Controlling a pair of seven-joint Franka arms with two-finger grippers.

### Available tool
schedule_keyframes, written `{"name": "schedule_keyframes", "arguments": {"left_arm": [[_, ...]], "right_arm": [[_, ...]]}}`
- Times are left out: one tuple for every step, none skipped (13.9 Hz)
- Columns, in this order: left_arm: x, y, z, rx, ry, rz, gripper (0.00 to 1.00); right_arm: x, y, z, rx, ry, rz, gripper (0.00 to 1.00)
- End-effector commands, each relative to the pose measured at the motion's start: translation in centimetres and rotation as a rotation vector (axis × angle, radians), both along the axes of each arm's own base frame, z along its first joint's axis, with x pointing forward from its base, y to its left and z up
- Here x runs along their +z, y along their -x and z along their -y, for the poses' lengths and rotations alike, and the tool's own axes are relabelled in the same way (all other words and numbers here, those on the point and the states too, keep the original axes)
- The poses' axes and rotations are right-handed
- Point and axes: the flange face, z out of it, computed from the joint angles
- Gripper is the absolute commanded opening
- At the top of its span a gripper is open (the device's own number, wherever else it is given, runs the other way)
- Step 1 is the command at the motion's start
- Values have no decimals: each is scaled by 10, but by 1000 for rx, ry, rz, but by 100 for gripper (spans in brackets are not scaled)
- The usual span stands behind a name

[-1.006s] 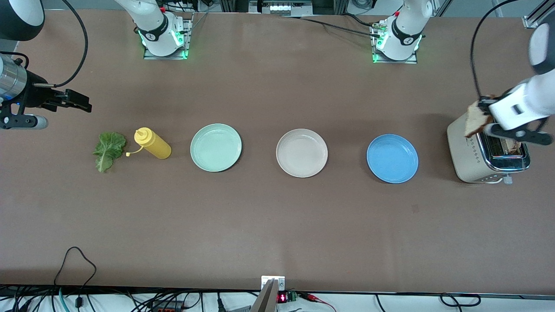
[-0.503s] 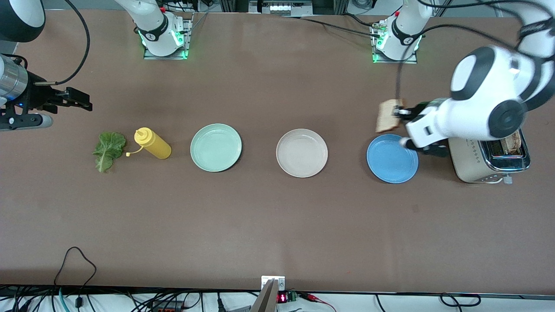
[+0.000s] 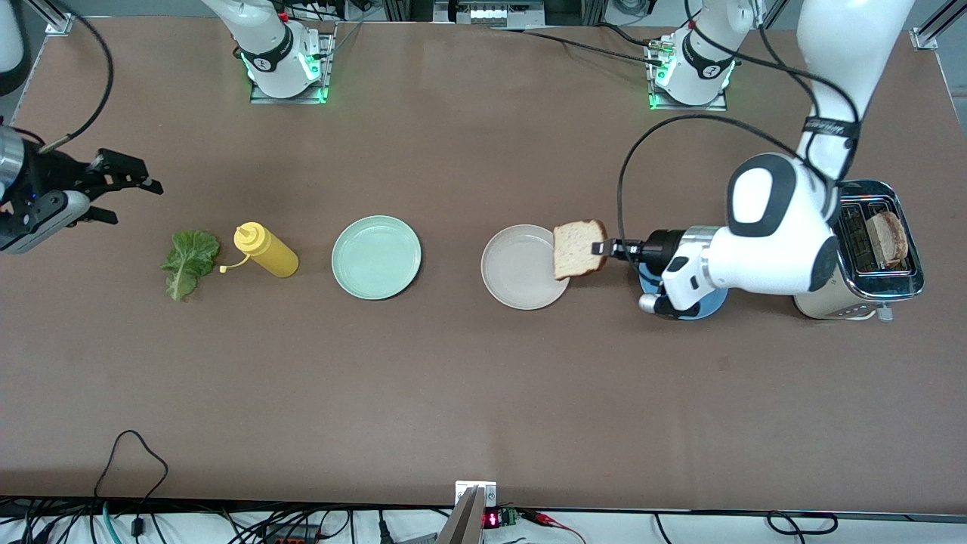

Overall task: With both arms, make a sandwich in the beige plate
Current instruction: 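Place the bread on the beige plate while the right gripper reaches the bottle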

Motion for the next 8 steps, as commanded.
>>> {"name": "schedule_keyframes", "arguments": {"left_arm": [[-35,1,12,3,130,67,0],[-49,8,16,20,171,90,0],[-65,16,17,25,190,114,0],[-81,23,16,24,206,138,0],[-99,29,18,24,253,154,0],[-113,34,20,33,296,169,0],[-131,43,22,52,327,197,0],[-142,49,27,67,358,215,0]], "right_arm": [[-35,1,32,110,-133,83,100],[-49,2,41,139,-178,113,100],[-65,1,49,181,-225,148,100],[-83,-2,58,228,-288,193,100],[-106,-5,68,267,-371,241,100],[-127,-6,77,293,-444,284,100],[-148,-7,84,333,-500,329,100],[-167,-8,88,375,-546,376,100]]}}
